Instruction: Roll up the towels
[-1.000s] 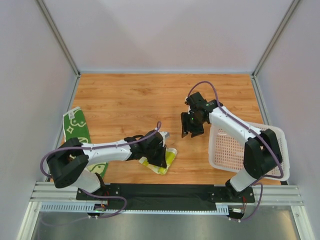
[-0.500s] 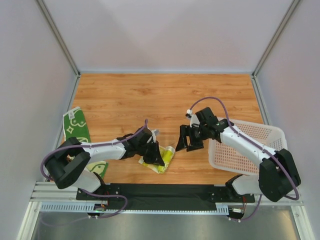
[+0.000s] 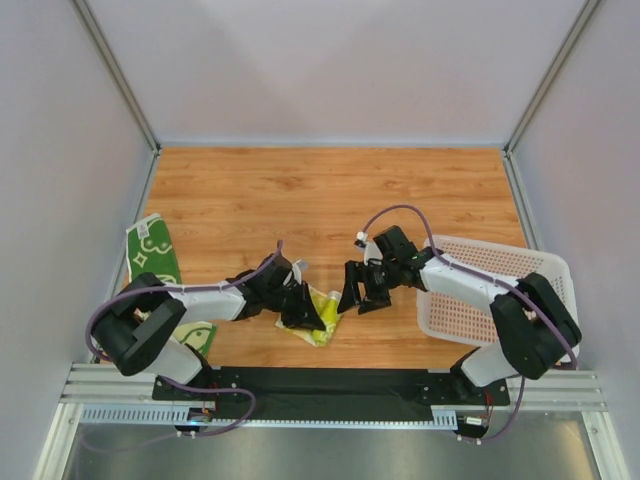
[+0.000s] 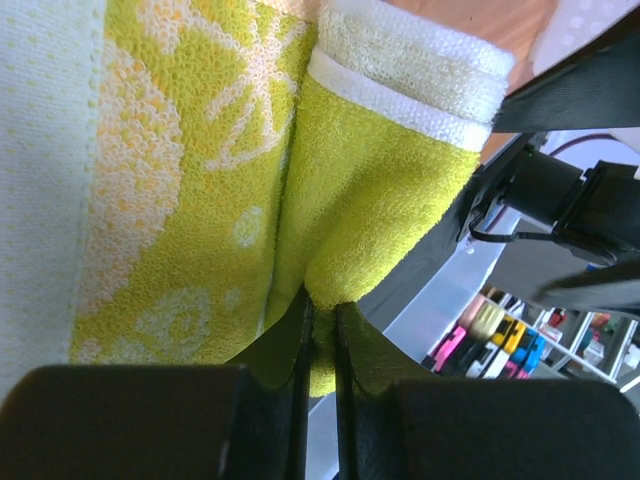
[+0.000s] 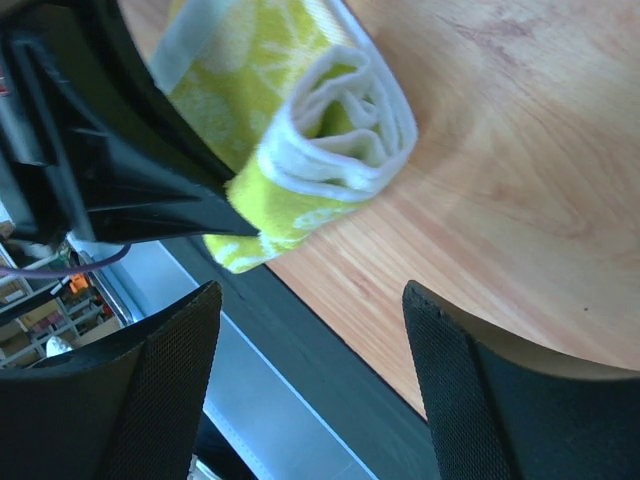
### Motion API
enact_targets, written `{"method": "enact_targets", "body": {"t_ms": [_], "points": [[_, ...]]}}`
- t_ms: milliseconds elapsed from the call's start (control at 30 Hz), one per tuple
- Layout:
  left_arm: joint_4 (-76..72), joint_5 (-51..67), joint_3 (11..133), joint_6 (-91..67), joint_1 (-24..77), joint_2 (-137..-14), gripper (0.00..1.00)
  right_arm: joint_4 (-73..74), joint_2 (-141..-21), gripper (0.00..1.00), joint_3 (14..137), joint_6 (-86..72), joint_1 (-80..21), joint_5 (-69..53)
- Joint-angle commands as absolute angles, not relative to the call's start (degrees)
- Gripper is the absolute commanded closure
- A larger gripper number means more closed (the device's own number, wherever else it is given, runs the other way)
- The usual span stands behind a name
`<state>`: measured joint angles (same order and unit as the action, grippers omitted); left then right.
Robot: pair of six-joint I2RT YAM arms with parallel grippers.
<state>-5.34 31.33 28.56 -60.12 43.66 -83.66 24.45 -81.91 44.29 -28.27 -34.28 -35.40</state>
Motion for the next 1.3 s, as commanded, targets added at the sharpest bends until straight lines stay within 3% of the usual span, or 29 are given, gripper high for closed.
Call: {"method": "enact_targets", "body": {"t_ms": [0,467,567,667,700,800,867,1000,1100,1267], "points": [[-3.78,33.04,28.74,-59.42,41.75,-84.37,0.96,20.83,-85.68,0.26,46.05,-29.97,-35.42,-33.93],[-5.8,37.09,27.25,-58.71,39.11,-89.12,0.96,9.59,-96.15,0.32,46.41,-35.94,-38.58,-32.35],[-5.45,37.44,27.42,-58.36,38.85,-89.56,0.96,6.69,-98.17,0.41,46.14,-37.61,-38.93,-31.73],[-5.36,37.79,27.25,-58.36,38.67,-90.17,0.96,5.28,-99.93,0.58,46.06,-38.14,-39.64,-31.03],[-5.36,37.71,27.33,-58.36,38.5,-90.18,0.96,5.1,-100.19,0.67,46.05,-38.75,-39.9,-30.85],[-4.75,37.36,27.33,-58.62,38.32,-90.53,0.95,3.87,-100.99,0.79,45.79,-39.46,-40.25,-31.02],[-2.83,36.39,27.86,-58.1,38.41,-90.62,0.93,3.52,-101.16,0.82,45.79,-39.64,-40.43,-31.29],[4.55,31.92,30.22,-55.03,38.41,-86.59,0.74,5.44,-99.94,0.85,46.84,-39.03,-40.52,-30.94],[13.16,26.91,33.29,-52.57,38.5,-82.19,0.67,9.92,-98.97,0.87,48.77,-38.15,-40.52,-28.75],[25.72,18.83,38.4,-47.91,40.68,-76.57,0.63,19.85,-98.26,0.87,52.55,-36.65,-41.04,-23.13]]}}
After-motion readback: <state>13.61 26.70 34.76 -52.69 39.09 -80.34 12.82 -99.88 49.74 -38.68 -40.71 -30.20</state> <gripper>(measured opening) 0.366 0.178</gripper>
